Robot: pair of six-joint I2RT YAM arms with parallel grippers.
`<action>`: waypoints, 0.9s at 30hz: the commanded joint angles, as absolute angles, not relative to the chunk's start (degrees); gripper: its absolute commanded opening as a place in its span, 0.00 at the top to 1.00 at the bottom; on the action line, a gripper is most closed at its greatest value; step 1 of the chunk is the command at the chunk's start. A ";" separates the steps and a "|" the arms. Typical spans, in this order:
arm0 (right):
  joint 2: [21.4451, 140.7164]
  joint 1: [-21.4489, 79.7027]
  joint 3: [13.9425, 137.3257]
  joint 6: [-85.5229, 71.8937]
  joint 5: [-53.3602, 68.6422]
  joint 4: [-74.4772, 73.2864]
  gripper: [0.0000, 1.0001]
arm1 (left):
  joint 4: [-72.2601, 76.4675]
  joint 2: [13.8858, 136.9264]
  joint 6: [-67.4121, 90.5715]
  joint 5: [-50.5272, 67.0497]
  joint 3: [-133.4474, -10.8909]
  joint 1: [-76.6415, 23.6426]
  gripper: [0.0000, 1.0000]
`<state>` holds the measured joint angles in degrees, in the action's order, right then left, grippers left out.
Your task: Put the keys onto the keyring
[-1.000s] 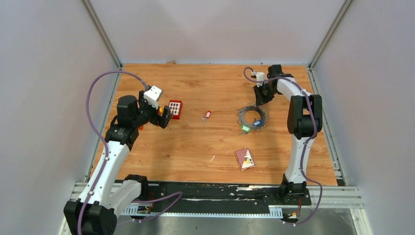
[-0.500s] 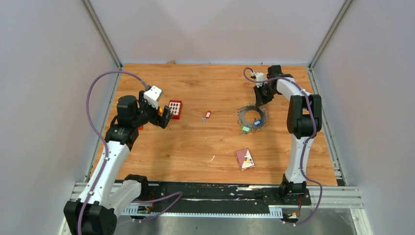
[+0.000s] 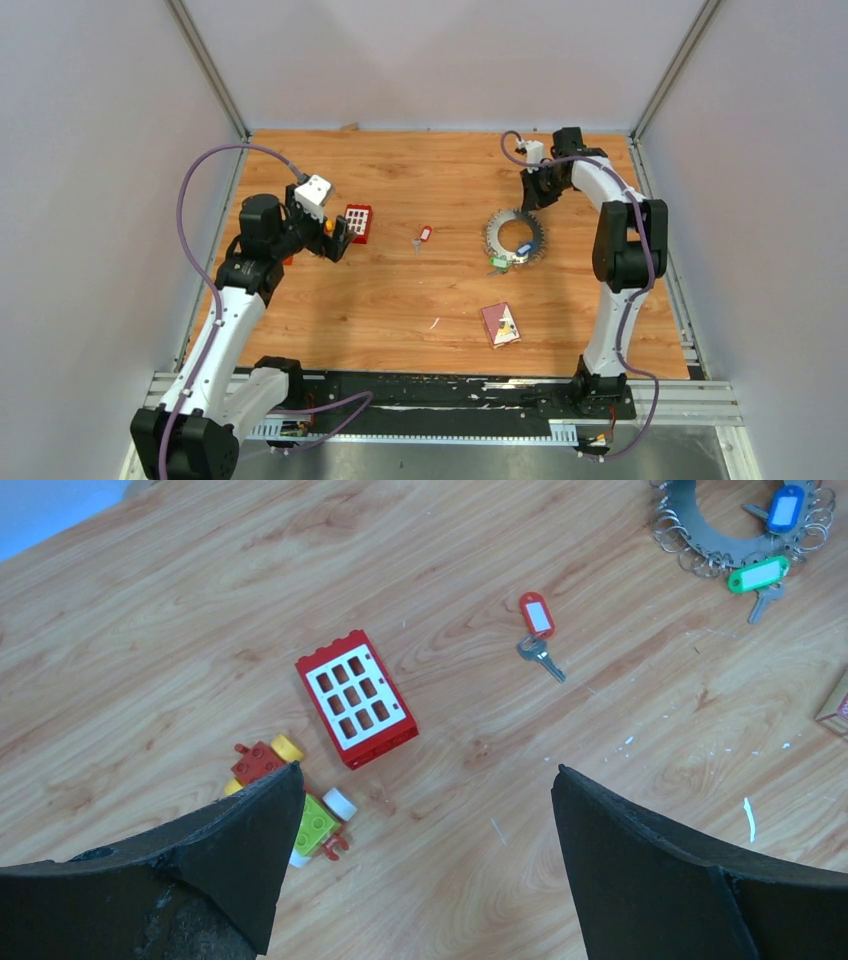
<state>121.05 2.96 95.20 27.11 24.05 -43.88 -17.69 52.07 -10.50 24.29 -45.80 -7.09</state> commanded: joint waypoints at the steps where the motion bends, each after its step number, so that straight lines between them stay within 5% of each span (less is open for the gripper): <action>1: 110.17 3.22 93.84 27.74 31.74 -42.65 1.00 | -16.77 53.62 -9.75 27.29 -48.78 -6.94 0.00; 13: 96.34 9.52 88.22 26.50 43.49 -40.09 1.00 | -19.57 58.72 -12.70 35.43 -58.51 -8.66 0.00; 27: 80.86 22.34 75.93 26.81 52.42 -27.58 1.00 | -19.25 65.28 -19.80 42.93 -64.28 -25.55 0.07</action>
<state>85.41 21.10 78.19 26.68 45.43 -35.99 -19.97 63.31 -16.36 38.22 -60.99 -22.46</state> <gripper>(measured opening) 0.022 0.959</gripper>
